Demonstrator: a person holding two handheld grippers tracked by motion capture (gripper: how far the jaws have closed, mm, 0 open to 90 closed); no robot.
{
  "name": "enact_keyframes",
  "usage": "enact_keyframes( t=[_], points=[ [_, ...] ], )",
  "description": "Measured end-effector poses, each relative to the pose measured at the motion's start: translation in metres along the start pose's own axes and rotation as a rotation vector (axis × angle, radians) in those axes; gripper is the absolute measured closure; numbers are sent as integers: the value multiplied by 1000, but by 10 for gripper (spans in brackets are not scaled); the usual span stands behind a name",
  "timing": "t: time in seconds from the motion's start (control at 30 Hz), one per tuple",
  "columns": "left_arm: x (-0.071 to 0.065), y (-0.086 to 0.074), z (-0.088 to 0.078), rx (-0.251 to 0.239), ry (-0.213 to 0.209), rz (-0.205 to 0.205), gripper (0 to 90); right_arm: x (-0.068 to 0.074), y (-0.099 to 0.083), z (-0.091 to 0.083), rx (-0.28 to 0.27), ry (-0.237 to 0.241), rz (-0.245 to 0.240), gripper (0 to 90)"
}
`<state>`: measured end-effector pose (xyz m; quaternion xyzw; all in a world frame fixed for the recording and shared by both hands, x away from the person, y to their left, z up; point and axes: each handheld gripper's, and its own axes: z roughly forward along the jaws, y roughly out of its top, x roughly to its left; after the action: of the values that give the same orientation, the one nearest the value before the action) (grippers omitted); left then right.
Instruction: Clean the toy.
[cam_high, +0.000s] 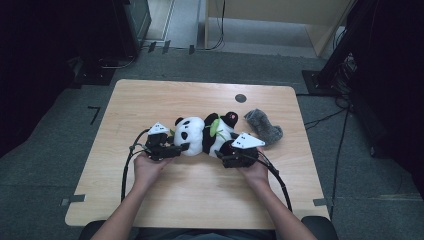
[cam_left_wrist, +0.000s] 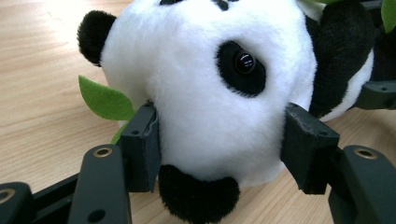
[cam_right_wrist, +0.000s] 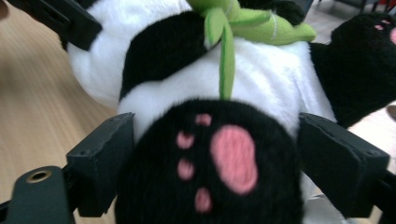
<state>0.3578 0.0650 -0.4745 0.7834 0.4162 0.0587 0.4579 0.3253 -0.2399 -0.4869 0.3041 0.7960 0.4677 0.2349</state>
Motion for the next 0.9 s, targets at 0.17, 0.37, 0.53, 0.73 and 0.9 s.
enact_keyframes(
  t=[0.17, 0.37, 0.53, 0.73, 0.9],
  points=[
    [0, -1, 1, -19, -4, 18, 321, -2, 3, -2, 22, -1, -8, 455],
    [-1, -1, -1, -55, 2, 87, 197, -8, 17, -6, 47, 7, 25, 577],
    [-1, 0, -8, -87, -26, 111, 116, -19, 28, -14, 56, 42, 93, 591],
    [-2, -3, -12, -66, -20, 174, 17, -27, 40, -27, 48, 43, 122, 595],
    [-4, -5, -15, -91, -66, 188, 0, -31, 45, -35, 28, 70, 163, 594]
  ],
)
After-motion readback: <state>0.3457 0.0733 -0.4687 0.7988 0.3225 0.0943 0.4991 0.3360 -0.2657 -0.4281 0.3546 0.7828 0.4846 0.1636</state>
